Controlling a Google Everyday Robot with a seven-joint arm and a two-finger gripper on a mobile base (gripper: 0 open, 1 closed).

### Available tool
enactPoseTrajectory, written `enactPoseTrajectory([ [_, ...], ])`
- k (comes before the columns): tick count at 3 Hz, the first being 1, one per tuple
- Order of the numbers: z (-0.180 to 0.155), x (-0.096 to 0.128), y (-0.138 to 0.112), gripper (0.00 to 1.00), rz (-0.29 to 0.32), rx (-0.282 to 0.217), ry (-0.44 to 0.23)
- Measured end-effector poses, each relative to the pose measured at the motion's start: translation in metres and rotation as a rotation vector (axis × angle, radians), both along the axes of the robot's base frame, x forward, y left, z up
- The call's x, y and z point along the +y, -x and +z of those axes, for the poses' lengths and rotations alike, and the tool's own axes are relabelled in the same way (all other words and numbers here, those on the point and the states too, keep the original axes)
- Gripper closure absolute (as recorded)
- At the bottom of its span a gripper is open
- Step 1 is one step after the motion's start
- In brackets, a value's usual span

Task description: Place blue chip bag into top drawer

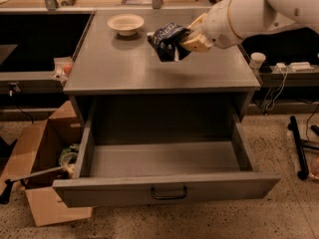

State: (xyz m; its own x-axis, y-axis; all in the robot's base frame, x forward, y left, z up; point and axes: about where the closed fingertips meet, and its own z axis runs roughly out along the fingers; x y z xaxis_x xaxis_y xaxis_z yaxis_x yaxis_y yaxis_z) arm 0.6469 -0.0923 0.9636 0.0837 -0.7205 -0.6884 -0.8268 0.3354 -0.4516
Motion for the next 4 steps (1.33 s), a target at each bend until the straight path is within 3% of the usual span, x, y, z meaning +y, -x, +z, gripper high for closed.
enactPoseTrajectory([
  [1, 0.010, -0.024, 0.020, 1.00, -0.010, -0.024, -0.043],
  [2, 0.001, -0.015, 0.018, 1.00, 0.053, -0.005, -0.041],
  [3, -0.023, -0.019, 0.055, 1.00, 0.164, 0.034, 0.034],
  [4, -0.067, -0.053, 0.114, 1.00, 0.197, 0.131, 0.142],
])
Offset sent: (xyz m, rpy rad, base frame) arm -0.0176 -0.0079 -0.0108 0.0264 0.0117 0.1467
